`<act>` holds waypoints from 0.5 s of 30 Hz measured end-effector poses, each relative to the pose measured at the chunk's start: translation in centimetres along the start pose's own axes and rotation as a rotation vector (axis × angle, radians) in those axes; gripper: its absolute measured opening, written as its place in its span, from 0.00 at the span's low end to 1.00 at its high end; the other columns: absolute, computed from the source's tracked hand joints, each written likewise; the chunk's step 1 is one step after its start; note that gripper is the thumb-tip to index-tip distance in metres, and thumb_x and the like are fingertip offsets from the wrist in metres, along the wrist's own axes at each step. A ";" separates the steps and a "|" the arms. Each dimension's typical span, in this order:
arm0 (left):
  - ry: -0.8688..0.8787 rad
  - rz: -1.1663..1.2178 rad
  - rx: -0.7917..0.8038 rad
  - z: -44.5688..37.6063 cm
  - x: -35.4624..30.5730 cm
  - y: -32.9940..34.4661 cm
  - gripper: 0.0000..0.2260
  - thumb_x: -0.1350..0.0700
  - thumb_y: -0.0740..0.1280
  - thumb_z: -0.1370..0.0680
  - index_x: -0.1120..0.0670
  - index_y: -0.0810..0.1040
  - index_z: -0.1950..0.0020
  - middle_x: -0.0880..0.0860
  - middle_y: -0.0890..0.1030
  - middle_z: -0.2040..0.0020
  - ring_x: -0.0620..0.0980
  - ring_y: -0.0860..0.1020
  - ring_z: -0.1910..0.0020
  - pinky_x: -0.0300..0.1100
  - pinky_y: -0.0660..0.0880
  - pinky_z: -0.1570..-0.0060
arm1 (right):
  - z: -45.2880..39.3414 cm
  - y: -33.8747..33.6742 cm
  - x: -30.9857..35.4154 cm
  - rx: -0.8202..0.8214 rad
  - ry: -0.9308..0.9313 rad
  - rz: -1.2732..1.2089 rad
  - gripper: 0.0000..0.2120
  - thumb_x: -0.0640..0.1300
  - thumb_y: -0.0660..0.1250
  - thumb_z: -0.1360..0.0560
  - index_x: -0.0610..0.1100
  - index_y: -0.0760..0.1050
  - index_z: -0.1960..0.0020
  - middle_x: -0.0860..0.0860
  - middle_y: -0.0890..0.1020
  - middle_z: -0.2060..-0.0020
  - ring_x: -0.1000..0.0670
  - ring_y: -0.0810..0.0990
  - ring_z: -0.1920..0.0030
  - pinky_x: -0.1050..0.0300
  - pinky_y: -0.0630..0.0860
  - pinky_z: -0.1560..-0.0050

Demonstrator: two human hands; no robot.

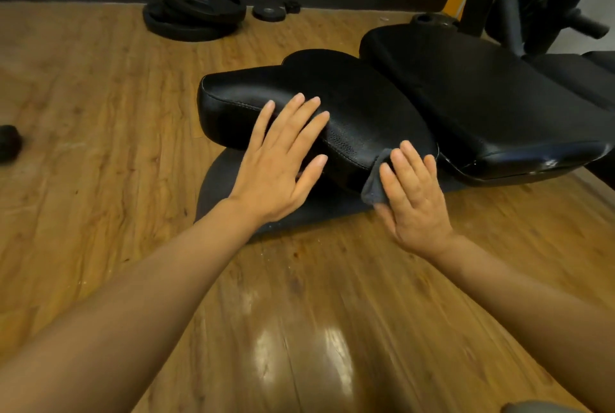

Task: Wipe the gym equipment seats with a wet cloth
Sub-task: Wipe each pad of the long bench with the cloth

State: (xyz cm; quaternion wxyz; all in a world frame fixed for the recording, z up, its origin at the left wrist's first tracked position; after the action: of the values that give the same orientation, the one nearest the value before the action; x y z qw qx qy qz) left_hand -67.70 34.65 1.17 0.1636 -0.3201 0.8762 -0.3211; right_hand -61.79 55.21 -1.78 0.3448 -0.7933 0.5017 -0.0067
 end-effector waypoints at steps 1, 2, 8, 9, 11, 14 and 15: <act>0.021 0.022 0.016 -0.1 -0.4 0.3 0.23 0.50 0.55 0.16 0.60 0.66 0.24 0.59 0.65 0.23 0.57 0.59 0.22 0.58 0.50 0.23 | -0.3 0.1 0.5 0.006 0.020 -0.015 0.31 0.47 0.58 0.16 0.44 0.48 0.18 0.48 0.47 0.19 0.44 0.49 0.20 0.46 0.45 0.21; 0.033 0.036 0.026 -0.1 -0.6 0.6 0.23 0.50 0.55 0.16 0.60 0.66 0.24 0.59 0.65 0.23 0.57 0.59 0.22 0.57 0.49 0.22 | -0.8 0.1 1.0 0.013 0.030 -0.024 0.30 0.50 0.59 0.16 0.44 0.50 0.19 0.48 0.50 0.19 0.44 0.50 0.20 0.46 0.47 0.21; 0.039 0.024 0.019 -0.2 -0.7 1.5 0.22 0.51 0.53 0.16 0.59 0.63 0.24 0.60 0.64 0.23 0.58 0.58 0.22 0.58 0.49 0.23 | -4.7 -0.4 2.7 -0.101 0.017 -0.034 0.19 0.47 0.67 0.18 0.41 0.74 0.30 0.43 0.72 0.29 0.39 0.73 0.30 0.44 0.64 0.26; 0.035 0.029 0.018 -0.2 -0.8 1.5 0.22 0.51 0.53 0.16 0.59 0.63 0.24 0.60 0.64 0.23 0.58 0.58 0.22 0.58 0.48 0.23 | -4.6 -0.5 2.5 -0.107 -0.022 -0.021 0.19 0.46 0.67 0.18 0.41 0.73 0.30 0.44 0.72 0.30 0.40 0.73 0.30 0.44 0.65 0.27; 0.034 0.035 0.027 -0.2 -1.0 1.4 0.22 0.51 0.54 0.16 0.59 0.63 0.24 0.60 0.64 0.23 0.58 0.58 0.22 0.57 0.48 0.22 | -3.7 -0.8 1.2 -0.084 -0.132 0.001 0.20 0.46 0.66 0.17 0.41 0.69 0.29 0.43 0.72 0.28 0.40 0.72 0.30 0.46 0.65 0.27; 0.020 0.026 0.036 -0.3 -1.2 1.0 0.24 0.48 0.54 0.16 0.61 0.67 0.26 0.60 0.66 0.24 0.58 0.60 0.22 0.57 0.48 0.23 | -1.0 -1.2 -2.7 -0.028 -0.110 -0.031 0.21 0.46 0.61 0.15 0.39 0.63 0.26 0.40 0.67 0.29 0.38 0.67 0.28 0.46 0.59 0.23; 0.011 0.020 0.035 -0.4 -1.4 0.9 0.25 0.46 0.53 0.17 0.62 0.68 0.26 0.61 0.67 0.25 0.58 0.61 0.23 0.58 0.49 0.23 | -0.2 -1.2 -3.8 -0.004 -0.046 -0.063 0.22 0.46 0.58 0.15 0.39 0.60 0.24 0.38 0.65 0.29 0.38 0.64 0.26 0.47 0.56 0.22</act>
State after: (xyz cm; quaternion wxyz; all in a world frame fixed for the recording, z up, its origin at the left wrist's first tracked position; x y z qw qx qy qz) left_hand -67.28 36.30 1.00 0.1673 -0.3067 0.8744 -0.3367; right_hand -62.81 58.46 0.25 0.3544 -0.8092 0.4686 0.0019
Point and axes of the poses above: each hand's wrist, its own z-axis away from the middle knuckle, its own y-axis out of the palm, x = y × z, the point moved 4 cm from there along -z, towards the middle knuckle
